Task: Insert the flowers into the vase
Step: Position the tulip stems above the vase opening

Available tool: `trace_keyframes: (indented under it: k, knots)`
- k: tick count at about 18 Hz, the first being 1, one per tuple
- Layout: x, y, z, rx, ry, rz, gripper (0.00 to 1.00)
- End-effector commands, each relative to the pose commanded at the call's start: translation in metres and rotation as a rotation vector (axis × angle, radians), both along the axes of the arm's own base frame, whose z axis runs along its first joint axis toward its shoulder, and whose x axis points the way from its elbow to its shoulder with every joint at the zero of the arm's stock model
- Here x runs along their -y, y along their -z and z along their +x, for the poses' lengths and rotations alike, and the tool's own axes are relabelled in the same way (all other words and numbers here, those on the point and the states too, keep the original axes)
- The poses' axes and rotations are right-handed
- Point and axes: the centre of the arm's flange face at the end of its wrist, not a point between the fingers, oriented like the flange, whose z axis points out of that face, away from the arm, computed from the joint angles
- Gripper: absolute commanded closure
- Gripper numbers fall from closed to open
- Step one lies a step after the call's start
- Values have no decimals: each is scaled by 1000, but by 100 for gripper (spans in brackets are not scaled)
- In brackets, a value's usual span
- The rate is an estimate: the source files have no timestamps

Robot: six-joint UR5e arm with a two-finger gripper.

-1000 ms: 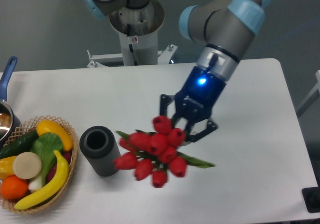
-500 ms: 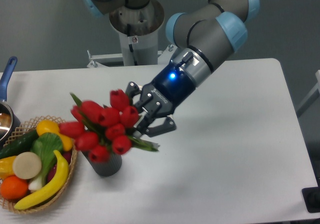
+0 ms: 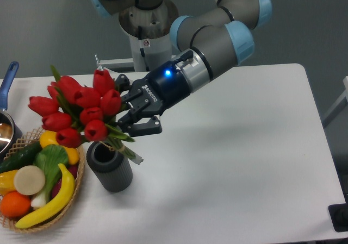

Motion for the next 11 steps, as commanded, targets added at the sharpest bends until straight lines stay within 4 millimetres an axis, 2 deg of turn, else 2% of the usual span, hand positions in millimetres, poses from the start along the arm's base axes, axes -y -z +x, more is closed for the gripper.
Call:
trace_keyframes:
  k: [4,8,11]
  knots:
    - [-10,3,20,7,37,1,66]
    - [-9,10,28,47,63,13,66]
    - [-3,31,32,84,60,-14,66]
